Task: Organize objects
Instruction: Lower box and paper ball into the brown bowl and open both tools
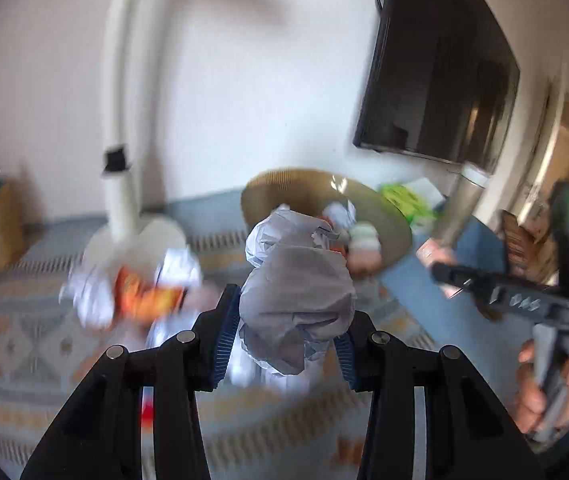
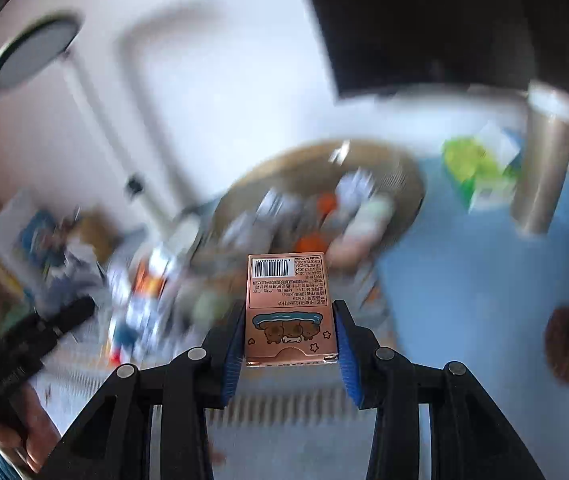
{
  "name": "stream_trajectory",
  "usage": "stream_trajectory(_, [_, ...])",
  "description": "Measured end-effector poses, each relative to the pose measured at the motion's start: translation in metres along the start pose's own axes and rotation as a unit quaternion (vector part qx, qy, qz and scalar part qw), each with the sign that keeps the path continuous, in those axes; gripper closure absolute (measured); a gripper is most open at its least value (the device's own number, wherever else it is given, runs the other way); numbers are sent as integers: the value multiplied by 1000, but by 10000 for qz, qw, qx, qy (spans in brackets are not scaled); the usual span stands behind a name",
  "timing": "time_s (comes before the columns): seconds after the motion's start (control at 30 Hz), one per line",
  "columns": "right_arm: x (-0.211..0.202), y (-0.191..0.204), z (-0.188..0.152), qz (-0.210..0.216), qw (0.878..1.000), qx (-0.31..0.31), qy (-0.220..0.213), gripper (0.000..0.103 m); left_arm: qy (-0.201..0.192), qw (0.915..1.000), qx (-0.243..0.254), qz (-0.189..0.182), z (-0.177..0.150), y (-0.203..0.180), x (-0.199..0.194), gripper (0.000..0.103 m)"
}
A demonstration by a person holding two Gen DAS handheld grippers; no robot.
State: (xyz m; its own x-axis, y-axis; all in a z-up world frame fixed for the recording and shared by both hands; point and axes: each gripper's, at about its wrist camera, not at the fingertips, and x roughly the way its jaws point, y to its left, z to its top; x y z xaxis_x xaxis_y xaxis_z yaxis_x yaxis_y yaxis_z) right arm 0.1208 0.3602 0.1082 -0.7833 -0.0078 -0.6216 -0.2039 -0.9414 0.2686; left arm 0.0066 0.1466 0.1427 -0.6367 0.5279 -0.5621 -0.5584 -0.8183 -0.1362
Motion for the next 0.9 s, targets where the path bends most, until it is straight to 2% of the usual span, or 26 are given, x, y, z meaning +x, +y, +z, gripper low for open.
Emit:
stream_trajectory(0.07, [7,-7,26,-137,9997,88,-198,63,-65,9989,264,370,21,-18,29,62])
stream_trajectory(0.13, [19,-12,49,-268,9989,124,-353,63,-99,9987,272,428,36,-25,57,62])
stream_trajectory(0.23, [38,-16,73,-424,9977,203,-490,63,-133,9987,-289,399,52,-19,99,62])
stream_trajectory(0.3, [53,-18,88,-481,9968,253,-579,63,-245,9974,-455,505,53,-17,117,62])
stream_trajectory(0.37, [65,-17,95,-603,9956,237,-674,63,-237,9965,-647,480,52,-13,135,62])
stream_trajectory(0.43, [77,-19,98,-673,9946,257,-745,63,-212,9957,-870,239,47,-7,147,62])
stream_trajectory(0.57, [98,-29,93,-612,9964,336,-471,63,-143,9960,-853,236,43,-8,153,62])
stream_trajectory(0.63, [100,-31,92,-622,9963,373,-466,63,-179,9960,-863,113,45,-9,149,61])
stream_trajectory(0.7, [104,-32,92,-664,9962,378,-407,60,-95,9975,-699,81,45,-15,150,54])
stream_trajectory(0.73, [106,-33,92,-608,9968,396,-321,57,-28,9978,-659,73,45,-17,152,40])
stream_trajectory(0.77, [107,-35,91,-532,9973,436,-259,48,51,9980,-631,72,44,-18,155,24])
stream_trajectory(0.8, [107,-38,89,-420,9975,521,-222,40,91,9982,-586,61,42,-20,155,21])
stream_trajectory(0.9, [100,-41,85,-431,9971,526,-357,38,10,9982,-606,25,44,-17,153,21])
